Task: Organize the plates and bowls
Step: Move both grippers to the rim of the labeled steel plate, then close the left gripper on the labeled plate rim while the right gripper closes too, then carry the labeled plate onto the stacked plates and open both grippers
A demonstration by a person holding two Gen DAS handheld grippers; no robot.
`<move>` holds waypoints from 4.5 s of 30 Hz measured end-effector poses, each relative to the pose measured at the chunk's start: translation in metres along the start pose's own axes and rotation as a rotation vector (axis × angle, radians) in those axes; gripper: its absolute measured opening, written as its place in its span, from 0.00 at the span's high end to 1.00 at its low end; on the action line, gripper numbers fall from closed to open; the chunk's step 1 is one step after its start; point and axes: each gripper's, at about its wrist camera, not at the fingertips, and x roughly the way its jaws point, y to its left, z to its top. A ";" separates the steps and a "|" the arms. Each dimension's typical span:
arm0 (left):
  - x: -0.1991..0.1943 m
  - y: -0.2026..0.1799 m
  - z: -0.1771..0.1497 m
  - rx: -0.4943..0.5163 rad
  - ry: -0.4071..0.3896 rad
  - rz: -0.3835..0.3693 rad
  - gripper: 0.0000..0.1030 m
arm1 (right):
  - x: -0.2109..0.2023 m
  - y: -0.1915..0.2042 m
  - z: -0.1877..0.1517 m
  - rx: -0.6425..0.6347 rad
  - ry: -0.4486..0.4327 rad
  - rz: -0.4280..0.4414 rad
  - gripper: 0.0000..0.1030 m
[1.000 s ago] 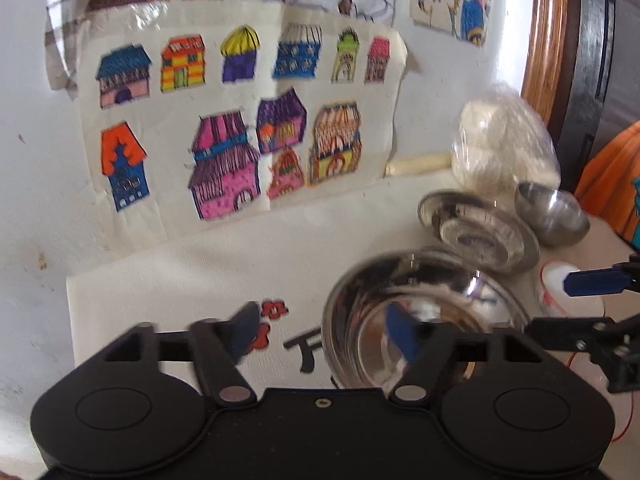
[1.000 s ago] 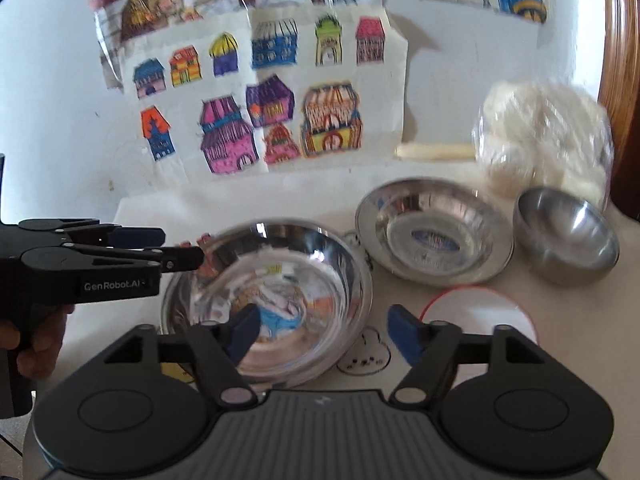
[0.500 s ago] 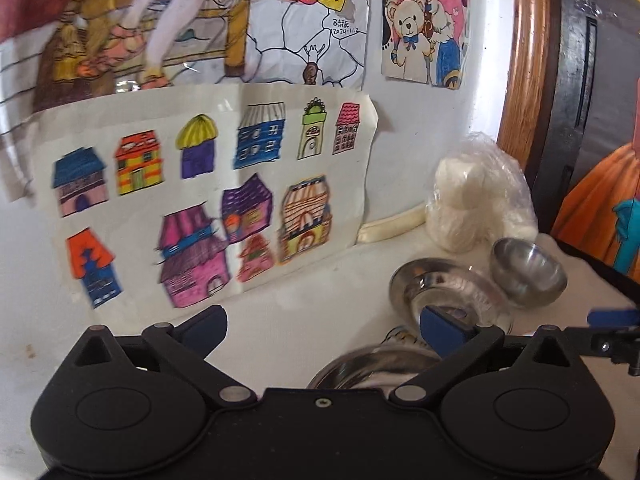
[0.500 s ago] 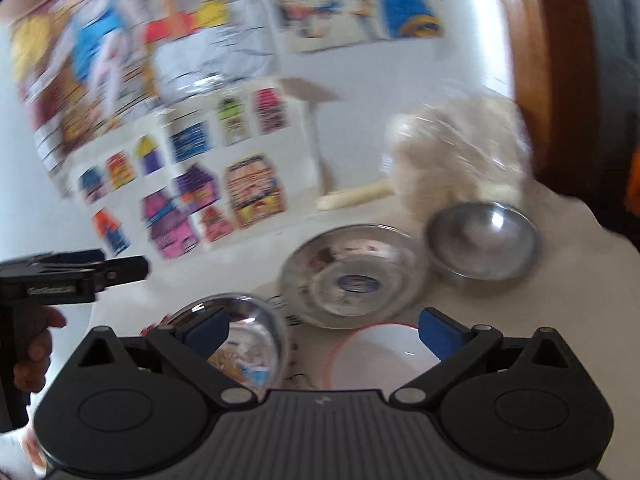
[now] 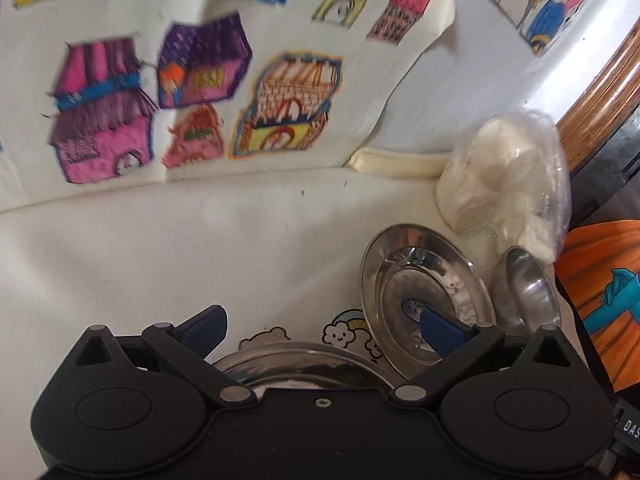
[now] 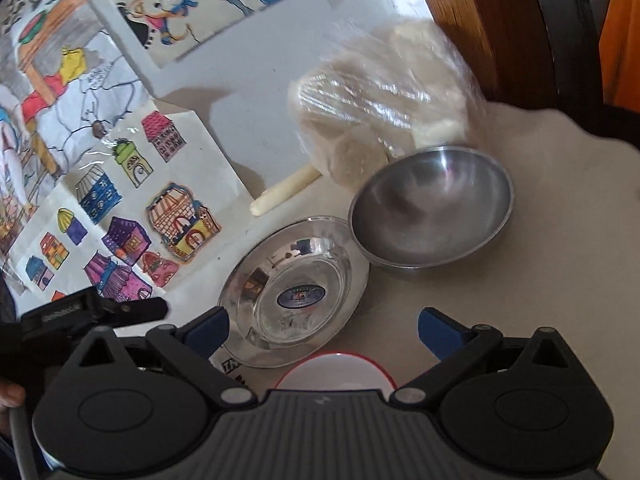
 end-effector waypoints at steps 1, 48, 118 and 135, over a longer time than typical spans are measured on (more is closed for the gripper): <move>0.004 0.000 0.000 0.012 -0.008 -0.006 0.01 | 0.004 0.001 0.000 0.002 0.004 0.005 0.04; 0.028 0.004 -0.007 0.022 -0.027 -0.182 0.87 | 0.037 0.007 -0.003 0.019 -0.011 -0.023 0.83; -0.100 0.054 -0.101 0.266 -0.140 0.007 0.75 | -0.025 0.110 -0.094 -0.212 0.056 0.059 0.80; -0.100 0.044 -0.108 0.361 -0.131 0.044 0.72 | -0.028 0.108 -0.099 -0.215 0.096 0.066 0.76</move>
